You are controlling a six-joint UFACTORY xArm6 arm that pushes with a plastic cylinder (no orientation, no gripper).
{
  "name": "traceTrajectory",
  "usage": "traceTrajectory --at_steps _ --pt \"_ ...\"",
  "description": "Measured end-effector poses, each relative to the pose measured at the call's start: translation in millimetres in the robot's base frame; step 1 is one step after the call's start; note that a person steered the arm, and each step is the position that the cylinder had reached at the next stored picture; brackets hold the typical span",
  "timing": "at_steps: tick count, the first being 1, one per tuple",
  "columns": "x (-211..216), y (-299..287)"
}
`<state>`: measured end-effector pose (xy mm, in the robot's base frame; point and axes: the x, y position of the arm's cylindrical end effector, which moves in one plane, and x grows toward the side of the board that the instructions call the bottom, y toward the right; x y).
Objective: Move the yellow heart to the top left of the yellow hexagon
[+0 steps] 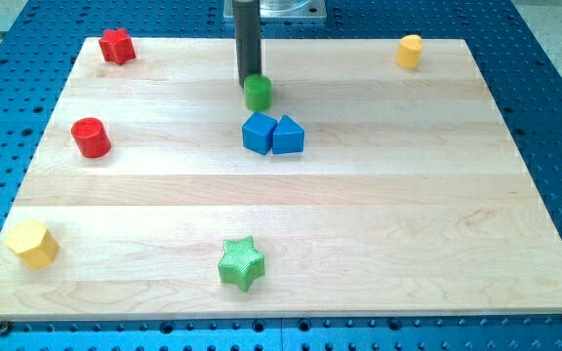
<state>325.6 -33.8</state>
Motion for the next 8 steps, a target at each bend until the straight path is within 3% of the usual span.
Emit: traceTrajectory --at_steps 1,2,4,5,6,8 --pt "37.0 1.1" --pt "-3.5 14.7" --pt "-43.1 266.5" --pt "-88.6 341.8" --pt "-100.5 301.1" --pt "-92.9 129.7"
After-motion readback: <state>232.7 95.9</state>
